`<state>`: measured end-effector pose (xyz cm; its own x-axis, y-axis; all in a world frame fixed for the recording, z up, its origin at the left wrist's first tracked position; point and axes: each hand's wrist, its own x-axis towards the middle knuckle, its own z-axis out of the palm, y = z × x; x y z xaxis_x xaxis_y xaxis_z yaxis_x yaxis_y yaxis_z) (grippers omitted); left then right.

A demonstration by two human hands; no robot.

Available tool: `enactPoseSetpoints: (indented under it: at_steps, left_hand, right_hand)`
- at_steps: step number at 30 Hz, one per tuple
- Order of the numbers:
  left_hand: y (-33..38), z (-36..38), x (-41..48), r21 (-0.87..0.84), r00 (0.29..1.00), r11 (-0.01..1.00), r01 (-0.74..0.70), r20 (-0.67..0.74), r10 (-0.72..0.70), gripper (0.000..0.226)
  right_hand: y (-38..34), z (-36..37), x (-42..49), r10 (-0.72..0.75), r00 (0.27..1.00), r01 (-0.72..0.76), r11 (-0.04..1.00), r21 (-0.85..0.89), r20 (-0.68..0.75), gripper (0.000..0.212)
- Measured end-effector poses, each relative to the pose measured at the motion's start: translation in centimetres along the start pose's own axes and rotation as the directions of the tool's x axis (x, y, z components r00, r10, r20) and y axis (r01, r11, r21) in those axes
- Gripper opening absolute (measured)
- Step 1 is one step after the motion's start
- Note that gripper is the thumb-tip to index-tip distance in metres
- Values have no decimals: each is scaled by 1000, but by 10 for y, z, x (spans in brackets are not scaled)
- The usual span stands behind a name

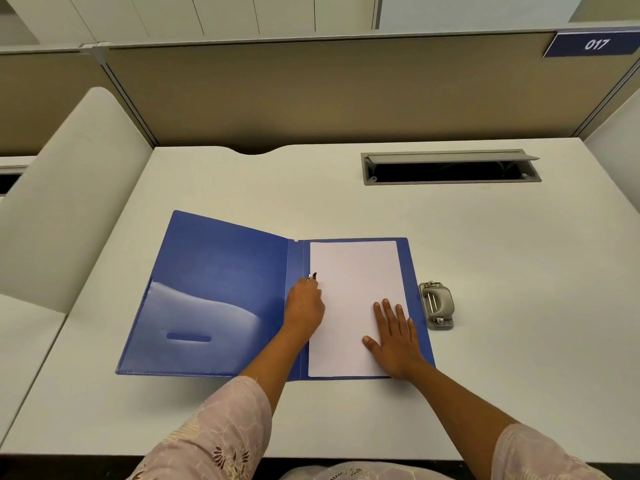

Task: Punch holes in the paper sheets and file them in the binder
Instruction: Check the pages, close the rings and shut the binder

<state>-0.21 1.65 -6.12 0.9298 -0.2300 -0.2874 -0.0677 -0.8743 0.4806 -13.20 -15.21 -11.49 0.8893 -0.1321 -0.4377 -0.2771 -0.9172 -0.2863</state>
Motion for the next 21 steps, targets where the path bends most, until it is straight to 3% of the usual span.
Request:
enactPoseSetpoints:
  at_steps: [5, 11, 15, 21]
  left_hand:
    - [-34, -7, -4, -376, 993, 920, 112, 87, -85, 33]
    - [-47, 1, -11, -613, 968, 749, 253, 160, -195, 33]
    - [-49, 3, -8, -653, 943, 681, 331, 220, -248, 28]
    - [-36, 3, -10, -598, 918, 704, 383, 162, -362, 42]
  right_hand:
    - [1, 1, 1, -7, 1000, 7, 1000, 16, -4, 89]
    - [1, 1, 1, -3, 1000, 3, 1000, 2, -7, 89]
    - [1, 1, 1, 4, 1000, -4, 1000, 0, -5, 88]
    - [0, 1, 1, 8, 1000, -8, 1000, 11, -12, 91]
